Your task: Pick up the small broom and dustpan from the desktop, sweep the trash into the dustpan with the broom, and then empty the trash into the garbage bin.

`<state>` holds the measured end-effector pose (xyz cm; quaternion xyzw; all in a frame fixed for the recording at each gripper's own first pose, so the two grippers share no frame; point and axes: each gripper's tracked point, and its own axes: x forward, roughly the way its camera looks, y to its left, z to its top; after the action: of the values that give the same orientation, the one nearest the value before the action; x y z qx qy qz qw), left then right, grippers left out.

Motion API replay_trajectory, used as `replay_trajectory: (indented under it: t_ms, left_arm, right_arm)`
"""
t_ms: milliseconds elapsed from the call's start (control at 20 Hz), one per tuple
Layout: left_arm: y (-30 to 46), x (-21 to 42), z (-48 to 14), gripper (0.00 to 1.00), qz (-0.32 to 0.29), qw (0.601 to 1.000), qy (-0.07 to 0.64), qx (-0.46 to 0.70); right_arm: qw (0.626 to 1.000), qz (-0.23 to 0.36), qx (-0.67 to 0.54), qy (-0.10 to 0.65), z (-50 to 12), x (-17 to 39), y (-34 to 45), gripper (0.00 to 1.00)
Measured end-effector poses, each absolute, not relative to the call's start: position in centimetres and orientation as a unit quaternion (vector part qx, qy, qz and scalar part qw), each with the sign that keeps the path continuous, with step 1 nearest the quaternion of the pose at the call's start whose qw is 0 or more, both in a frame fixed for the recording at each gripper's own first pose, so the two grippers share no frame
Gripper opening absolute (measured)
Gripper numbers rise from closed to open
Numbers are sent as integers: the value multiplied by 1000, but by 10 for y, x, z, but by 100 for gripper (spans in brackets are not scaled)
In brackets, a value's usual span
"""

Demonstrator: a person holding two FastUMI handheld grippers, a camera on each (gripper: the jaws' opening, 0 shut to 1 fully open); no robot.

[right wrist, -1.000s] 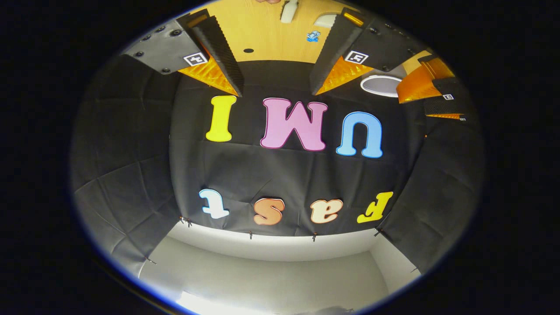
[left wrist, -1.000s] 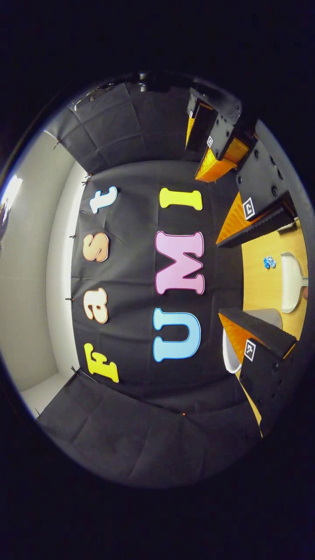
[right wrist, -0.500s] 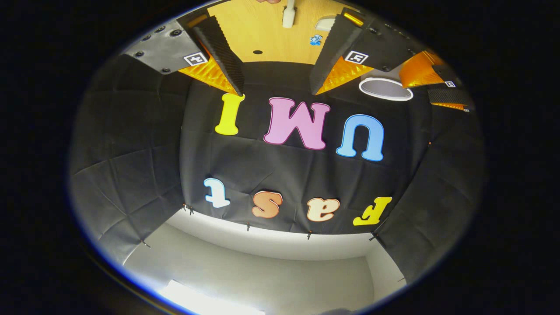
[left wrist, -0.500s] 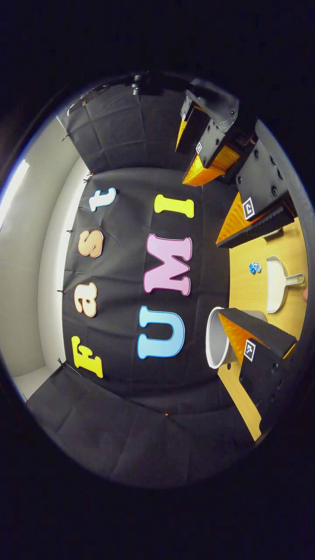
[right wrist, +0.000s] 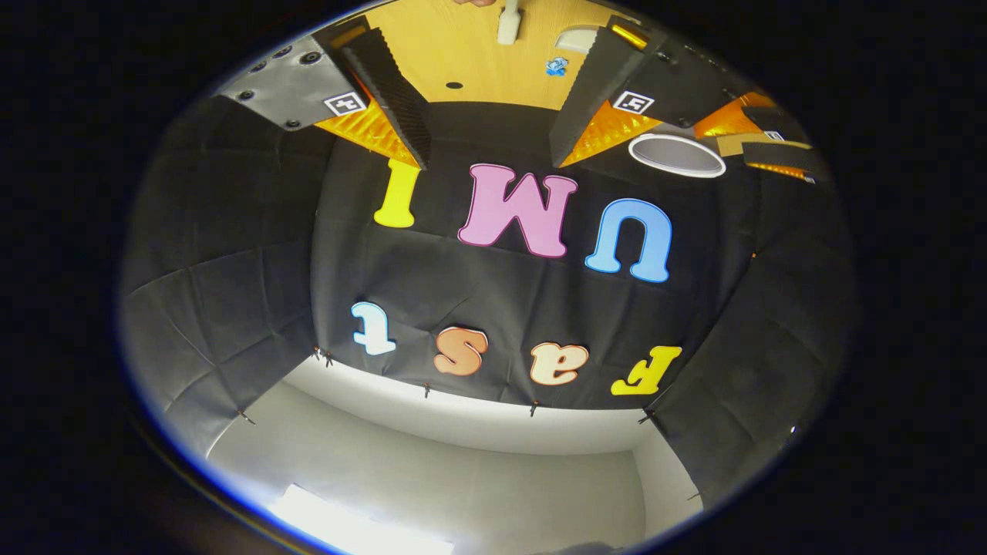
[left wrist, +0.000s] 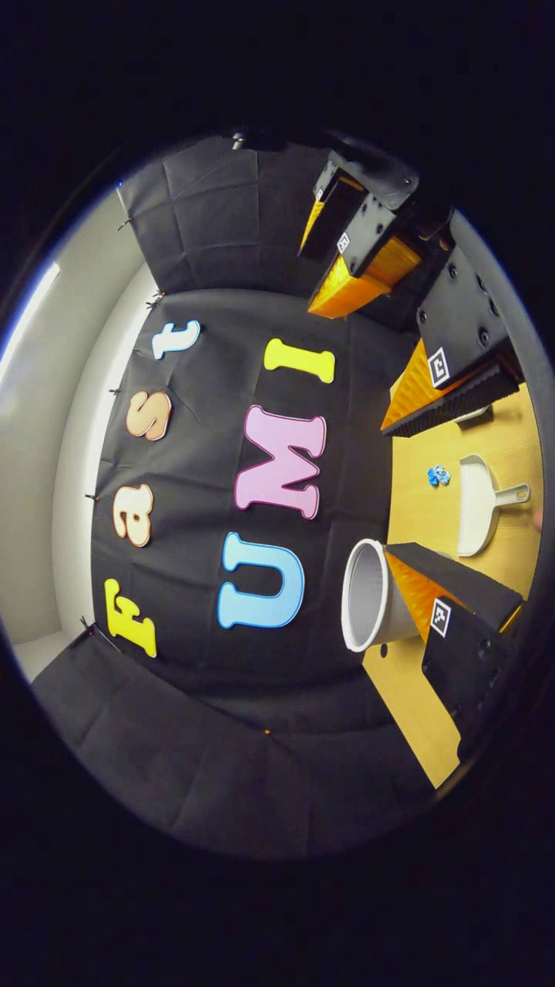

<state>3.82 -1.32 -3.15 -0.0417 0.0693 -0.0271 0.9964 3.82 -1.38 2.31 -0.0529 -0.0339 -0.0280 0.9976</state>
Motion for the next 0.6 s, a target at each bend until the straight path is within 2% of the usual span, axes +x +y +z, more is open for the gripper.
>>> replay_trajectory:
  t_ms: [50,100,150,350,500,600]
  left_arm:
    - [-13,48,-42,81,-25,995,89,-43]
    - [-16,57,-56,81,-29,992,114,-42]
    - [-21,65,-70,81,-32,989,137,-41]
    - [-34,87,-138,82,-35,968,245,-42]
    - [-44,90,-200,84,-28,928,370,-33]
    - [-48,89,-237,84,-23,902,429,-41]
  right_arm:
    - [998,-26,-52,-35,23,46,-15,99]
    - [998,-24,-53,-34,20,51,-17,96]
    - [998,-23,-54,-34,19,57,-20,99]
    - [997,-13,-67,-31,6,77,-31,99]
    - [997,4,-72,-23,-15,86,-33,96]
    - [997,18,-74,-5,-36,92,-33,99]
